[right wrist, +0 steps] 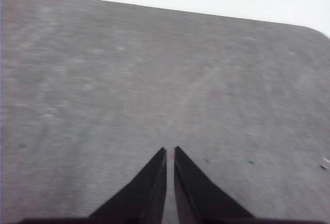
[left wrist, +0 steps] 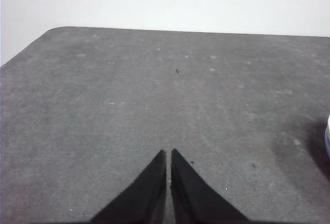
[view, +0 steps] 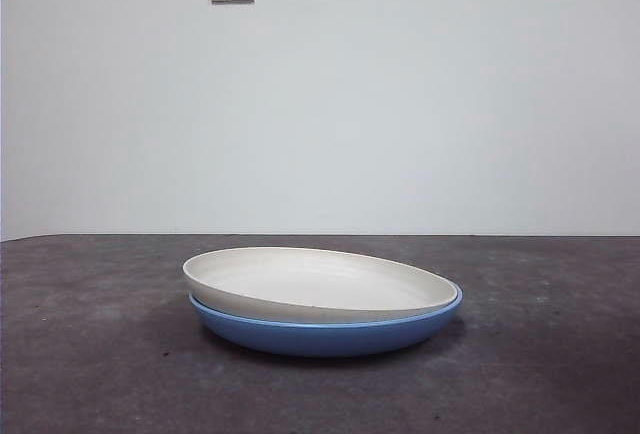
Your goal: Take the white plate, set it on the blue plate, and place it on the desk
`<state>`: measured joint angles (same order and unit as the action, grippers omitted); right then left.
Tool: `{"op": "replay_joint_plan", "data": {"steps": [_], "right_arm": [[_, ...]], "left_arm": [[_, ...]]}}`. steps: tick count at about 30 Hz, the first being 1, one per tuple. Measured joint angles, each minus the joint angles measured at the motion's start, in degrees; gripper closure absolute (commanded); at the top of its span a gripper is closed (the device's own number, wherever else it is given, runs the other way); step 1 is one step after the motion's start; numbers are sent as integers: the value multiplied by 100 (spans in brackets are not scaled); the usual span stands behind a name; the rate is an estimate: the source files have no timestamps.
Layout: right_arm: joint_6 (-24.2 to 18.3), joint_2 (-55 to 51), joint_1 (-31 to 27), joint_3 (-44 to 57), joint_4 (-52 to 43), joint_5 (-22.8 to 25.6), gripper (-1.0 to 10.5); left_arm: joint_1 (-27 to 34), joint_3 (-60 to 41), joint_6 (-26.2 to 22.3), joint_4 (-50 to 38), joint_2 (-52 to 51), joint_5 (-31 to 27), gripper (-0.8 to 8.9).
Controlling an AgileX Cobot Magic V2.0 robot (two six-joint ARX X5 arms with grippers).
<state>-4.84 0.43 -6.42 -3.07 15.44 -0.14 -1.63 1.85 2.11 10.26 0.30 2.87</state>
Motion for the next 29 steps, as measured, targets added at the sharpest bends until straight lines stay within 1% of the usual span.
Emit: {"op": "replay_joint_plan", "data": {"steps": [3,16,29], "right_arm": [[46,-7,4,61,-157,188,924],[81,-7,531,74,-201,190,924],[83,-7,551,87,-247,188,924]], "left_arm": [[0,0,0,0,0,0,797],[0,0,13,0,0,0,797],[0,0,13,0,0,2,797]]}}
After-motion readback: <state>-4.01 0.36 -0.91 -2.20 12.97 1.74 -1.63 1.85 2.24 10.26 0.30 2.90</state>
